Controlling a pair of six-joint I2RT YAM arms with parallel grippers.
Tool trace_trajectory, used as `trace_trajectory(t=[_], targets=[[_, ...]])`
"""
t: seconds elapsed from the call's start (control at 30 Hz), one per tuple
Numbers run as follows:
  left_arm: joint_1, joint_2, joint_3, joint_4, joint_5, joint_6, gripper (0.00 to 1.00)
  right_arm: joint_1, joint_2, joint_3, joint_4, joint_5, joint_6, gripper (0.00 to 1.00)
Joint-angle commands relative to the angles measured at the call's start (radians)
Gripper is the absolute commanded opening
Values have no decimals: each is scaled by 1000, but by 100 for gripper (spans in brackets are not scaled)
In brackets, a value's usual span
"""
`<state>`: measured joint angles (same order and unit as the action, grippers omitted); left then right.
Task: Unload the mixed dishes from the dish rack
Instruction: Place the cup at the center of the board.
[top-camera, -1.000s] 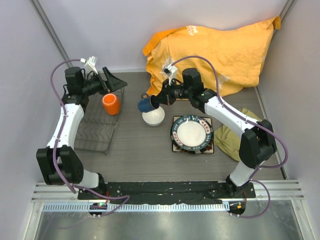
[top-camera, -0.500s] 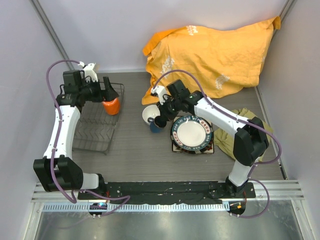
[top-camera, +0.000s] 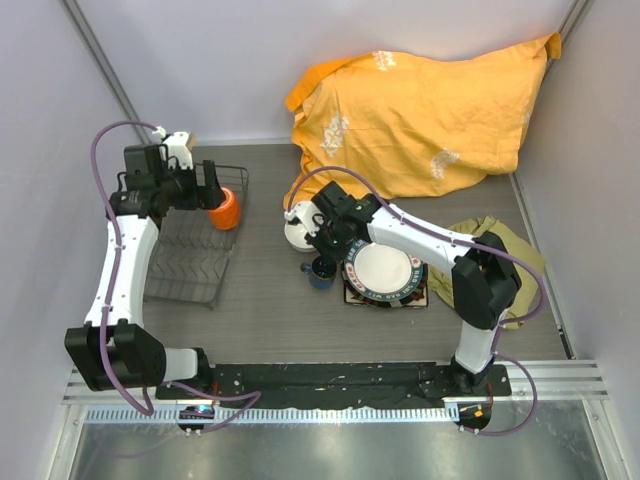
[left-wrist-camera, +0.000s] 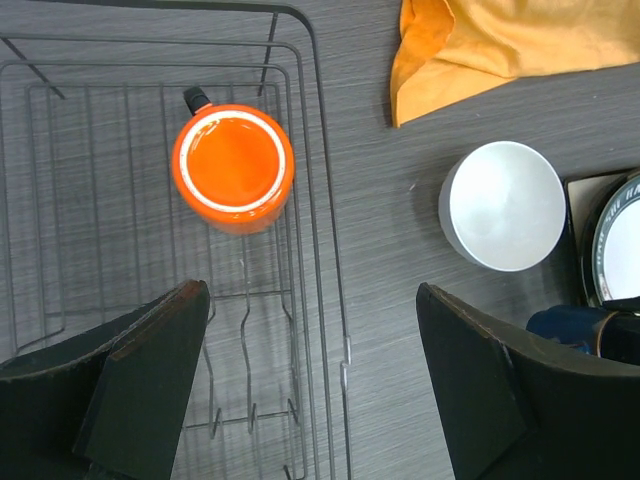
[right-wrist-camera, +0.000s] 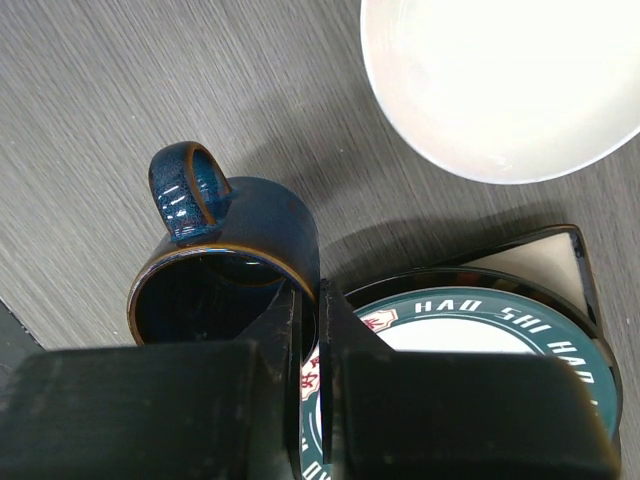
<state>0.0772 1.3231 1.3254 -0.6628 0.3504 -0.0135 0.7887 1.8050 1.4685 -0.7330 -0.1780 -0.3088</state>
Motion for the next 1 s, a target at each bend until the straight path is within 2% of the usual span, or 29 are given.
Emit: trace_trajectory(t=[0.0, 0.4, 0.6, 0.8, 0.83, 0.97], targets=[[4, -38, 23, 0, -30, 43, 89, 14, 7, 27, 18, 29, -16, 1], [4, -62, -22, 17, -68, 75, 89, 30, 94, 75, 30, 34, -19, 1], [4, -62, -32, 19, -74, 86, 89, 41, 100, 92, 18, 38, -18, 6], [4, -65, -41, 20, -87, 96, 89, 50, 94, 104, 9, 54, -19, 22], [4, -68, -41, 20, -88, 98, 90, 52, 93, 104, 6, 55, -21, 28], [4, -64, -43, 15, -96, 110, 90, 53, 83, 105, 7, 58, -23, 39]])
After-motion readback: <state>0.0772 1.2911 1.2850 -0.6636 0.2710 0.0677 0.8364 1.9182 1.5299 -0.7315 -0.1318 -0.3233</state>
